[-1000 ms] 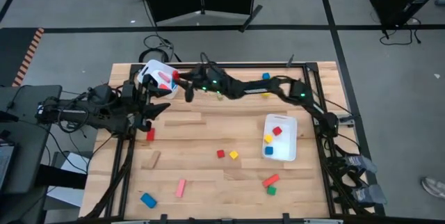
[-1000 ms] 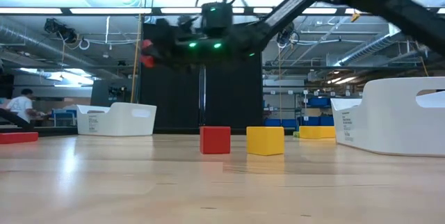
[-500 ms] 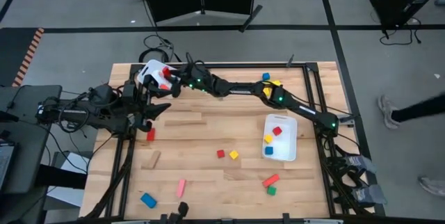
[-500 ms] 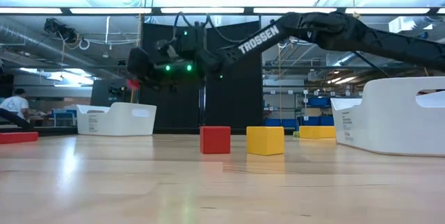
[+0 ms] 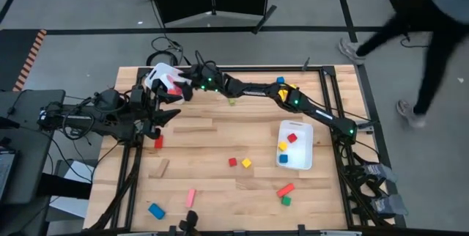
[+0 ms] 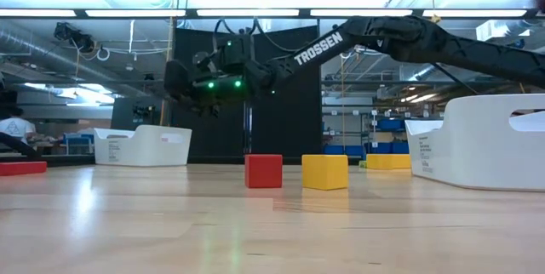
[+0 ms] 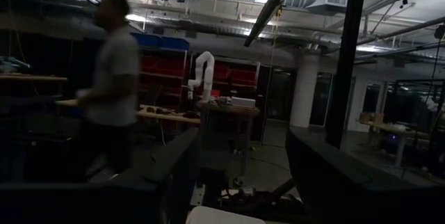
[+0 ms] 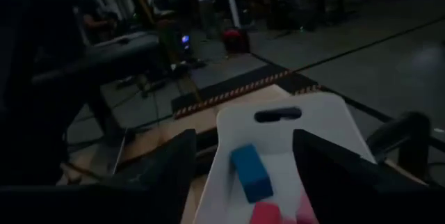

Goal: Sort blocks by size
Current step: Put the red cube block into the bottom white bin

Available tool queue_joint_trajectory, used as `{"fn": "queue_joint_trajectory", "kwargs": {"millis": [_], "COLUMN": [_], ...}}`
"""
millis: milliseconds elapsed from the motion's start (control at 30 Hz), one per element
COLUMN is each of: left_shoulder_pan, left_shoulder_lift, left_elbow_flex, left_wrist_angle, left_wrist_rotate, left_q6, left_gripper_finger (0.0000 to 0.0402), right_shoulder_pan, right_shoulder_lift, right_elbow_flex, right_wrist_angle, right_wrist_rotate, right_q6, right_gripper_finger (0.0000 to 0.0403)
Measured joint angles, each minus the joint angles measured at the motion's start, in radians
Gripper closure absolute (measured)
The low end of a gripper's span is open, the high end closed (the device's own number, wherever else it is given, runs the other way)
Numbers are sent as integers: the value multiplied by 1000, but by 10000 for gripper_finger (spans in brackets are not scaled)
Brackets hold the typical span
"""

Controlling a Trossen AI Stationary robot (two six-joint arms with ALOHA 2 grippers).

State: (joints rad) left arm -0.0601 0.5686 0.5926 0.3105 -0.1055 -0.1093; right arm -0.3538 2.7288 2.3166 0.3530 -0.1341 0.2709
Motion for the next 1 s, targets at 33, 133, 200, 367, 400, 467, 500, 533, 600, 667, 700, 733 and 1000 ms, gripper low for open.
{"fn": "queue_joint_trajectory", "kwargs": {"millis": [33,133,200,367,400,467,500,533,600,667,700,733,1000], "left_shoulder_pan": [0,0,0,0,0,0,0,0,0,0,0,0,0], "left_shoulder_lift": [0,0,0,0,0,0,0,0,0,0,0,0,23], "left_elbow_flex": [0,0,0,0,0,0,0,0,0,0,0,0,0], "left_wrist_angle": [0,-1,-5,-27,-33,-47,-56,-61,-65,-65,-68,-74,-181], "left_wrist_rotate": [0,0,0,0,0,0,0,0,0,0,0,0,-156], "left_q6": [0,-7,-11,-23,-23,-23,-23,-23,-23,-23,-23,-23,-3], "left_gripper_finger": [179,179,179,179,179,179,179,179,179,179,179,179,179], "right_shoulder_pan": [-1,-2,-2,17,23,37,45,52,65,73,73,71,104], "right_shoulder_lift": [-1,-19,-50,-157,-172,-205,-224,-248,-317,-436,-504,-571,-1096], "right_elbow_flex": [0,-1,-2,2,-2,-47,-89,-142,-292,-491,-604,-714,-1407], "right_wrist_angle": [-10,-25,-26,8,9,2,3,11,80,190,269,350,512], "right_wrist_rotate": [-10,-14,3,35,28,22,24,36,80,135,155,167,267], "right_q6": [-5,-52,-86,-143,-150,-180,-198,-216,-247,-257,-256,-255,-239], "right_gripper_finger": [140,135,144,205,219,245,256,265,279,288,290,291,290]}}
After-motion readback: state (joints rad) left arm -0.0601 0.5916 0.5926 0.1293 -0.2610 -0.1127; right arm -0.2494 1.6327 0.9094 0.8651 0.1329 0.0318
